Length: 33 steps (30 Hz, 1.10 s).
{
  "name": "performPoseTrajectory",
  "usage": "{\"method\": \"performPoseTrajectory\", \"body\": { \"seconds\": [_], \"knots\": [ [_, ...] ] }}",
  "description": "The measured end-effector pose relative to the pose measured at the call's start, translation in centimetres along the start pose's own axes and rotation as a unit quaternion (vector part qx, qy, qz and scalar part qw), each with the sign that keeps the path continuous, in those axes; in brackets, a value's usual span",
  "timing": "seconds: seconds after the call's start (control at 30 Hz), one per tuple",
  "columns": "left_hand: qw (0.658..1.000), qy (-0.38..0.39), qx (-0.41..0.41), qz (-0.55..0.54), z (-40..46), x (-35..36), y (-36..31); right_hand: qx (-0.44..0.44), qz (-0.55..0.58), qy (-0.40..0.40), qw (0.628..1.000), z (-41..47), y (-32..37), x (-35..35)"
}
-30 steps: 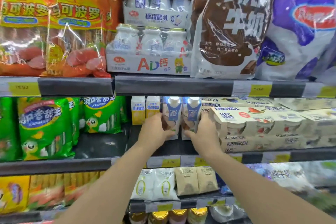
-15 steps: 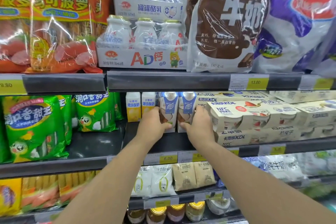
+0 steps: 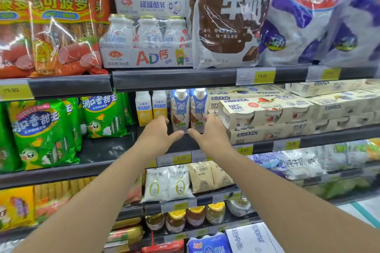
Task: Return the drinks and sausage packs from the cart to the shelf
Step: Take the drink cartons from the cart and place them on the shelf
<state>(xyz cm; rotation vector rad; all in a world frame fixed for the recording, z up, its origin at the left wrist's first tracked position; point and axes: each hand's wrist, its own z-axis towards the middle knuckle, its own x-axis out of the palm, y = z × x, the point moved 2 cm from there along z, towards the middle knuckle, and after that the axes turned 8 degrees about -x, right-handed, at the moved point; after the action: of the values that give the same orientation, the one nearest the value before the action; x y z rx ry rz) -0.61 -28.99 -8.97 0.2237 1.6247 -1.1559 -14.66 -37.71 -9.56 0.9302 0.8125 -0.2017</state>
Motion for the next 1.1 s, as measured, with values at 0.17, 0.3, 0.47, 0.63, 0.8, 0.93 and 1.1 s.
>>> {"method": "performPoseTrajectory", "body": {
  "seconds": [0.17, 0.3, 0.47, 0.63, 0.8, 0.93, 1.1],
  "knots": [
    [0.983, -0.006, 0.103, 0.150, -4.1, -1.3, -5.1, -0.066, -0.017, 0.060, 0.996, -3.9, -0.8, -5.9],
    [0.940, 0.006, 0.206, 0.273, -8.0, 1.5, -12.8, -0.085, -0.122, 0.064, 0.987, -8.2, -7.0, -14.3],
    [0.892, 0.065, 0.309, 0.322, -13.6, 10.4, -23.2, 0.039, -0.277, 0.095, 0.956, -17.4, -18.1, -26.5],
    [0.859, 0.132, 0.388, 0.306, -21.1, 21.7, -33.5, 0.159, -0.345, 0.092, 0.920, -29.5, -27.0, -37.9],
    [0.818, 0.162, 0.472, 0.287, -29.7, 30.4, -43.5, 0.256, -0.373, 0.070, 0.889, -40.0, -33.2, -46.0],
    [0.766, 0.189, 0.550, 0.275, -35.1, 36.1, -50.4, 0.335, -0.389, 0.053, 0.857, -46.2, -37.5, -50.6],
    [0.705, 0.192, 0.626, 0.272, -38.3, 43.5, -57.4, 0.426, -0.364, 0.048, 0.827, -51.4, -43.8, -54.6]
  ]
}}
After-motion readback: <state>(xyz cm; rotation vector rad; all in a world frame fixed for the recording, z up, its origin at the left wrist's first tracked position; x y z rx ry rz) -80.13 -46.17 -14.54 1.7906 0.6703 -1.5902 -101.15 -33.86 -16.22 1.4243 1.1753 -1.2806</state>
